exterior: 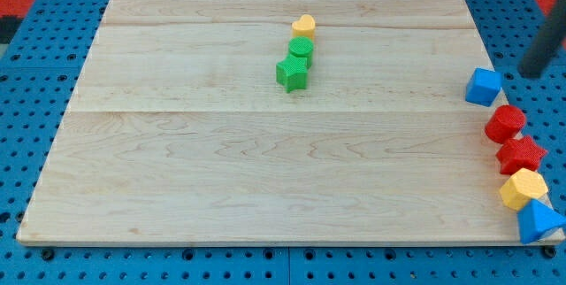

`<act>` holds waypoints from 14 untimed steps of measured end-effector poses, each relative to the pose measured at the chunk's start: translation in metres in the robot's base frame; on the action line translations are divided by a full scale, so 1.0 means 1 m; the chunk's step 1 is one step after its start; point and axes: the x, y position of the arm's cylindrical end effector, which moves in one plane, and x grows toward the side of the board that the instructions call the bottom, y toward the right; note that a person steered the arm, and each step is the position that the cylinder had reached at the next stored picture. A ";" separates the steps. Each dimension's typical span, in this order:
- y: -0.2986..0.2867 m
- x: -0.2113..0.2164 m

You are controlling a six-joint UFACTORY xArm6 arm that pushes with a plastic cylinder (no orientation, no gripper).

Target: Move the red star a little bit left

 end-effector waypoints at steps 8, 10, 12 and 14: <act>-0.042 0.109; -0.144 0.059; -0.090 -0.015; -0.011 0.039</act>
